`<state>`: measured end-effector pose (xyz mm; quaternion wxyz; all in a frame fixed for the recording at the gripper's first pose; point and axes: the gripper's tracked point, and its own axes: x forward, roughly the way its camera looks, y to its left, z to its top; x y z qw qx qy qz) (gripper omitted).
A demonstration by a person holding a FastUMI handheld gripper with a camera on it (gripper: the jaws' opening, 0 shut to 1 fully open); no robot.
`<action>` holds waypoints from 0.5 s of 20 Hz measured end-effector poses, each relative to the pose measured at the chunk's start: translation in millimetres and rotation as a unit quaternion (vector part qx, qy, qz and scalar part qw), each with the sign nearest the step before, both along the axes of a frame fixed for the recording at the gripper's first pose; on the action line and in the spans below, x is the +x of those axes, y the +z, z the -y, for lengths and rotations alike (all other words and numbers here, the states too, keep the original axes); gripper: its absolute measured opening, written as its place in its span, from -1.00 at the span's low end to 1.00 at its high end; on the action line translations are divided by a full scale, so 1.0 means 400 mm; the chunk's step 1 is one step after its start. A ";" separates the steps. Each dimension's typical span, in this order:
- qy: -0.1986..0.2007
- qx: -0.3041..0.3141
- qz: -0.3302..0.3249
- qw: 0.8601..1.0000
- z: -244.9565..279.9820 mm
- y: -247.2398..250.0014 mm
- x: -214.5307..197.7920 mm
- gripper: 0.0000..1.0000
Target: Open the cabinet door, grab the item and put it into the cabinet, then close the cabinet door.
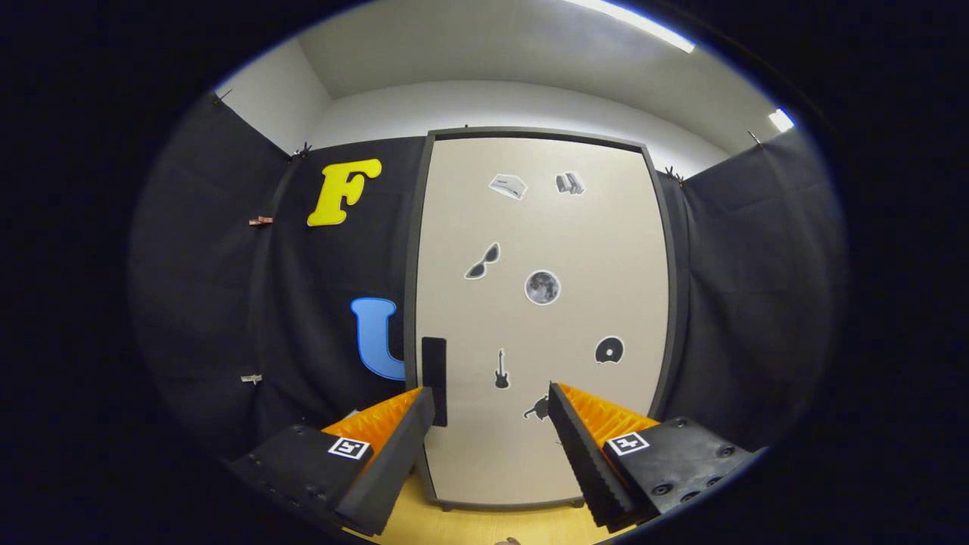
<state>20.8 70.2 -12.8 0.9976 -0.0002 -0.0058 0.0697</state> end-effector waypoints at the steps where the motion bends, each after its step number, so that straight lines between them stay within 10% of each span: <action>1: -0.002 0.001 -0.007 1.000 -0.007 -0.012 0.017 0.94; 10: 0.018 -0.017 -0.032 0.999 -0.106 -0.090 0.137 0.94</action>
